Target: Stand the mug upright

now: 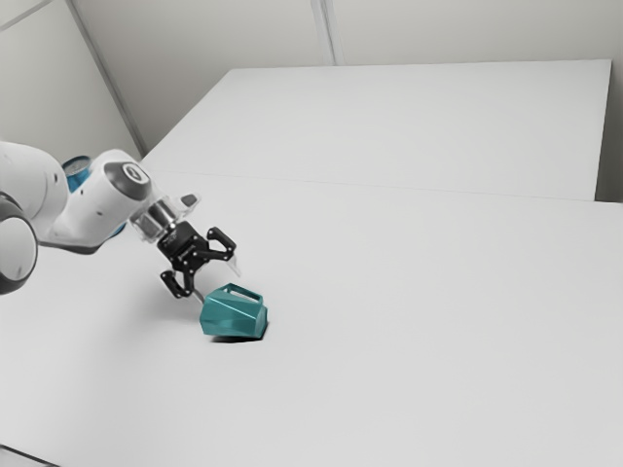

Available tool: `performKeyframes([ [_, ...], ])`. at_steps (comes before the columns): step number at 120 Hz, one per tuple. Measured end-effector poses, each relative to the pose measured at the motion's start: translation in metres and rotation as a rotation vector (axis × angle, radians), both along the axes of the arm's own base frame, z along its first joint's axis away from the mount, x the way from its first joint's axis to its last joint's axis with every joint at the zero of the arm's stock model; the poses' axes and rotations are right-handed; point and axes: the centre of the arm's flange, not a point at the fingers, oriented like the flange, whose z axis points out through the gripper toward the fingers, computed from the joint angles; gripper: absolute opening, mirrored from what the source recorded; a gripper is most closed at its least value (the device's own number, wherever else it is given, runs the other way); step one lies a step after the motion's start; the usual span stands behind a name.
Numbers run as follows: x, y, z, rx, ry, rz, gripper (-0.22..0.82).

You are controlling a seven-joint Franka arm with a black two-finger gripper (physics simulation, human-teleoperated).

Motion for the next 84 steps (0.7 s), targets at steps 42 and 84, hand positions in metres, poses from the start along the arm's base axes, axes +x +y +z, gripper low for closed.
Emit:
performKeyframes([
  [42, 0.001, -0.006, -0.012, -0.037, 0.013, 0.036, 0.28],
  [84, 0.013, -0.018, 0.003, -0.027, -0.015, 0.023, -0.12],
])
